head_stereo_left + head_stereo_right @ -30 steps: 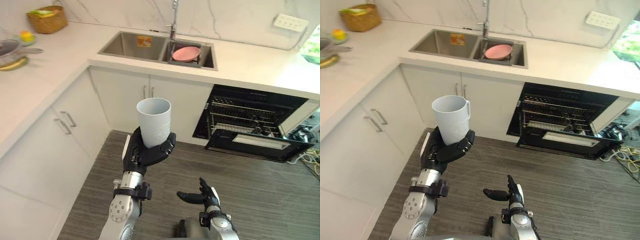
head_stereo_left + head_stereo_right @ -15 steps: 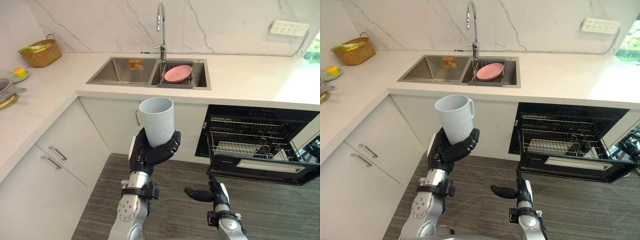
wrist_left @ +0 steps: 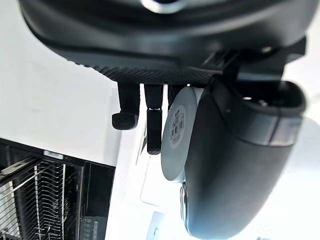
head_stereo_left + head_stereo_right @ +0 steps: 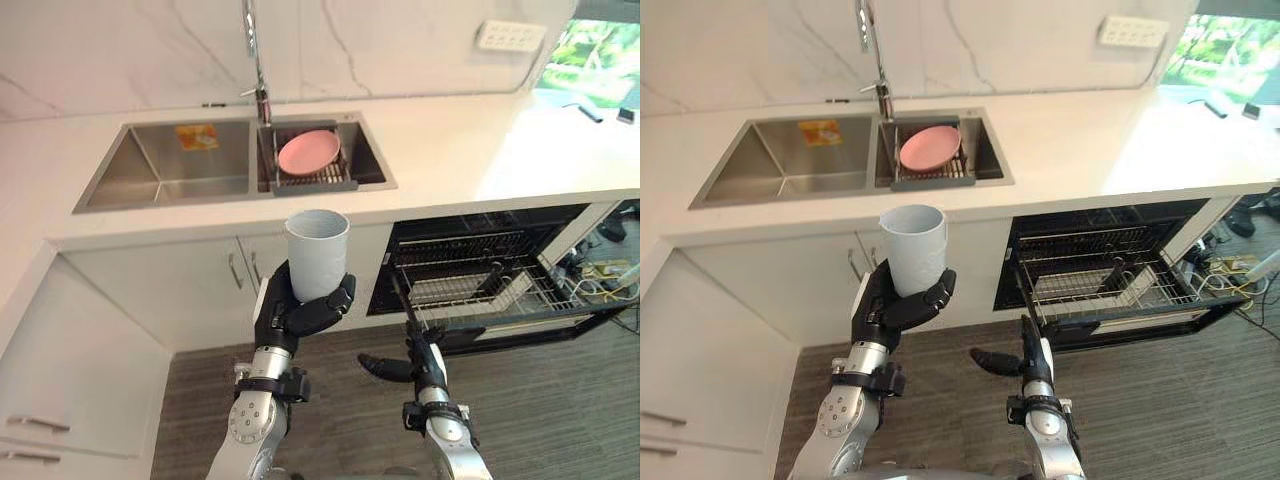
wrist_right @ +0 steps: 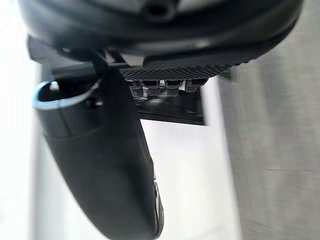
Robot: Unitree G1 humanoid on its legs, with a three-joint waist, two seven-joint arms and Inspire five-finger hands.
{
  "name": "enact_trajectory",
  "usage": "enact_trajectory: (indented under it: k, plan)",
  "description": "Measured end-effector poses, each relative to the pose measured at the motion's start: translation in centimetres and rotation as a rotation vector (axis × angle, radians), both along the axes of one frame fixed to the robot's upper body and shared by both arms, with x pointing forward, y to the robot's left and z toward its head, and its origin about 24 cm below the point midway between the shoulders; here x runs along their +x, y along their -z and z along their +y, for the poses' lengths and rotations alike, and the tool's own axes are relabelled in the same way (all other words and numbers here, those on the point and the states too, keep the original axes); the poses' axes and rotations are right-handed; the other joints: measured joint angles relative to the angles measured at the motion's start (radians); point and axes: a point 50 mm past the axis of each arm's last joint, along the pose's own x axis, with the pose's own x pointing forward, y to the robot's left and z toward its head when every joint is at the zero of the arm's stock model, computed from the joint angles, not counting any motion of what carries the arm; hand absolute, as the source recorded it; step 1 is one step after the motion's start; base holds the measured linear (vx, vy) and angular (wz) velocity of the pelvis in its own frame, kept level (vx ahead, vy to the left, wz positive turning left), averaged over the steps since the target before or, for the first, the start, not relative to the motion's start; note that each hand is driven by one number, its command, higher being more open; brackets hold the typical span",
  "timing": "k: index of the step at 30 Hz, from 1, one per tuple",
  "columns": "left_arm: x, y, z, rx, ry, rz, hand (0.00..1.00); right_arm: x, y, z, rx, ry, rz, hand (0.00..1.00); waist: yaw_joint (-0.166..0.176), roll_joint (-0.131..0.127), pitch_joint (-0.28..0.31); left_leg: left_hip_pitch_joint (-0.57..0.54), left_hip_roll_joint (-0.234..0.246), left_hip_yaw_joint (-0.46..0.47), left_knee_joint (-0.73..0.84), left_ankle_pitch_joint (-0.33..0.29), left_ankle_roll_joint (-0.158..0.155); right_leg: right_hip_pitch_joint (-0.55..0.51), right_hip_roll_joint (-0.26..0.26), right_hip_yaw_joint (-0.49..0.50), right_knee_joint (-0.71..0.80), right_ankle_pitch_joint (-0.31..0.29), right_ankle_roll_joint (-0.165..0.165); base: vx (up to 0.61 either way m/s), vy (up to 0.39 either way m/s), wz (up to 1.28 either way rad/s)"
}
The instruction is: Walk over to the sink, pick up the cup, carry it to the dishwasher, place the cup inside the dishwasher, then close the dishwasher door
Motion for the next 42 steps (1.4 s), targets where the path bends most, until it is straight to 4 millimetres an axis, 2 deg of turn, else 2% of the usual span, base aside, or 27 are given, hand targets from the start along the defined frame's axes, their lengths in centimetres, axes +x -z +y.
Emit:
enact_trajectory:
  k: [2,5,6,7,9,11,13,15,16,18,20,21,22,23,24,25,26,28,29,34,42]
  plan:
    - [0.0,-0.1,0.1,0.013,-0.008,-0.006,0.00,1.1,-2.0,0.5,-0.014,-0.030,-0.103,1.00,-0.019,0.005,-0.001,0.013,0.026,0.015,-0.023,0.000,-0.010,-0.066,0.014,-0.095,-0.018,-0.022,-0.034,0.13,-0.040,-0.23]
    - [0.2,-0.1,0.5,0.026,-0.034,-0.009,0.00,2.1,-3.7,0.9,-0.010,-0.044,-0.189,1.00,-0.026,0.011,0.003,0.040,0.062,0.049,-0.028,-0.005,-0.028,-0.106,0.045,-0.199,-0.152,-0.009,-0.056,0.15,-0.125,-0.41]
    - [0.3,-0.2,0.9,0.049,-0.054,-0.019,0.00,2.3,-4.5,1.0,-0.006,-0.047,-0.225,1.00,-0.027,0.000,-0.002,0.060,0.065,0.062,-0.024,-0.016,-0.052,-0.096,0.071,-0.243,-0.297,0.102,-0.088,0.21,-0.159,-0.41]
    - [0.7,-0.2,0.9,0.056,-0.072,-0.019,0.00,2.4,-5.3,0.7,-0.017,-0.052,-0.267,1.00,-0.042,0.030,0.003,0.084,0.089,0.053,-0.017,-0.049,-0.086,-0.061,0.106,-0.247,-0.345,0.183,-0.124,0.23,-0.144,-0.36]
    - [1.1,-0.8,1.0,0.064,-0.085,-0.050,0.00,2.4,-6.6,0.2,-0.038,-0.057,-0.321,1.00,-0.042,0.053,0.003,0.104,0.121,0.052,-0.020,-0.053,-0.094,-0.028,0.158,-0.227,-0.396,0.189,-0.135,0.26,-0.161,-0.46]
    - [1.8,-1.6,0.9,0.073,-0.084,-0.092,0.00,2.0,-7.8,-0.5,-0.056,-0.048,-0.376,1.00,-0.045,0.061,0.003,0.117,0.144,0.053,-0.008,-0.057,-0.101,-0.009,0.190,-0.214,-0.417,0.184,-0.144,0.16,-0.144,-0.40]
    - [2.3,-2.3,0.9,0.082,-0.085,-0.126,0.00,1.8,-9.0,-1.1,-0.066,-0.034,-0.437,1.00,-0.054,0.065,0.009,0.088,0.175,0.051,0.125,-0.069,-0.126,0.030,0.211,-0.198,-0.454,0.176,-0.150,0.12,-0.095,-0.26]
    - [2.3,-2.3,1.0,0.077,-0.094,-0.131,0.00,1.5,-10.0,-1.3,-0.036,-0.021,-0.483,1.00,-0.057,0.076,0.020,0.025,0.215,0.039,0.357,-0.050,-0.158,0.092,0.223,-0.177,-0.488,0.172,-0.157,0.13,-0.026,-0.30]
    - [2.3,-2.4,1.0,0.069,-0.100,-0.135,0.00,1.5,-10.7,-1.2,-0.020,-0.025,-0.521,1.00,-0.050,0.080,0.032,-0.027,0.246,0.023,0.513,-0.029,-0.203,0.127,0.232,-0.156,-0.507,0.166,-0.166,0.15,0.023,-0.50]
    - [2.3,-2.7,0.9,0.056,-0.107,-0.149,0.00,1.6,-11.7,-0.9,0.016,-0.038,-0.575,1.00,-0.040,0.085,0.030,-0.092,0.242,-0.005,0.574,-0.074,-0.194,0.141,0.227,-0.120,-0.514,0.161,-0.169,0.15,0.039,-0.51]
    - [2.2,-3.1,0.9,0.045,-0.111,-0.172,0.00,1.8,-12.7,-0.3,0.064,-0.069,-0.627,1.00,-0.037,0.078,0.035,-0.150,0.202,-0.039,0.455,-0.126,-0.162,0.147,0.209,-0.078,-0.520,0.158,-0.164,0.14,0.070,-0.48]
    - [2.2,-3.2,0.9,0.044,-0.111,-0.175,0.00,1.8,-12.8,-0.1,0.068,-0.077,-0.630,1.00,-0.035,0.074,0.037,-0.156,0.186,-0.063,0.406,-0.127,-0.160,0.151,0.204,-0.068,-0.520,0.157,-0.161,0.15,0.121,-0.54]
    - [2.2,-3.3,0.9,0.043,-0.111,-0.180,0.00,1.9,-12.9,0.0,0.070,-0.088,-0.633,1.00,-0.031,0.071,0.039,-0.162,0.150,-0.124,0.294,-0.120,-0.158,0.159,0.194,-0.049,-0.519,0.162,-0.141,0.16,0.158,-0.54]
    - [2.2,-3.4,0.9,0.039,-0.114,-0.184,0.00,2.0,-12.9,0.0,0.074,-0.090,-0.636,1.00,-0.026,0.075,0.036,-0.155,0.126,-0.179,0.169,-0.077,-0.157,0.161,0.192,-0.027,-0.517,0.164,-0.120,0.17,0.174,-0.55]
    - [2.1,-3.5,0.9,0.036,-0.116,-0.187,0.00,2.0,-12.9,0.0,0.082,-0.090,-0.637,1.00,-0.024,0.082,0.033,-0.150,0.122,-0.194,0.104,-0.028,-0.156,0.160,0.197,-0.016,-0.515,0.162,-0.112,0.19,0.206,-0.60]
    - [2.1,-3.6,1.0,0.034,-0.126,-0.189,0.00,2.0,-12.8,-0.1,0.095,-0.089,-0.631,1.00,-0.018,0.087,0.027,-0.126,0.124,-0.182,0.063,0.079,-0.133,0.167,0.199,0.007,-0.516,0.156,-0.093,0.18,0.188,-0.45]
    - [2.2,-3.6,1.3,0.044,-0.138,-0.189,0.00,2.0,-12.7,0.1,0.111,-0.089,-0.627,1.00,-0.022,0.065,0.026,-0.093,0.105,-0.168,0.021,0.091,-0.123,0.178,0.181,0.010,-0.522,0.161,-0.080,0.17,0.176,-0.35]
    - [2.3,-3.6,1.9,0.057,-0.158,-0.190,0.00,2.0,-12.9,0.4,0.126,-0.095,-0.638,1.00,-0.030,0.041,0.021,-0.046,0.071,-0.155,-0.060,0.122,-0.106,0.194,0.150,0.017,-0.544,0.159,-0.066,0.13,0.133,-0.06]
    - [2.3,-3.6,2.2,0.064,-0.170,-0.189,0.00,1.9,-13.2,0.5,0.135,-0.100,-0.648,1.00,-0.033,0.040,0.021,-0.016,0.054,-0.150,-0.106,0.138,-0.097,0.209,0.135,0.019,-0.558,0.160,-0.058,0.11,0.127,0.01]
    - [2.5,-3.7,3.6,0.085,-0.241,-0.195,0.00,1.9,-13.7,1.0,0.198,-0.130,-0.673,1.00,-0.035,0.038,0.015,0.032,0.029,-0.126,-0.169,0.150,-0.087,0.232,0.121,0.041,-0.602,0.168,-0.031,0.05,0.074,-0.10]
    - [3.3,-4.6,3.6,0.089,-0.242,-0.237,0.00,2.0,-13.8,1.1,0.283,-0.136,-0.673,1.00,-0.050,0.037,0.007,0.040,0.029,-0.091,-0.190,0.151,-0.086,0.242,0.130,0.075,-0.669,0.211,-0.028,0.00,0.013,-0.16]
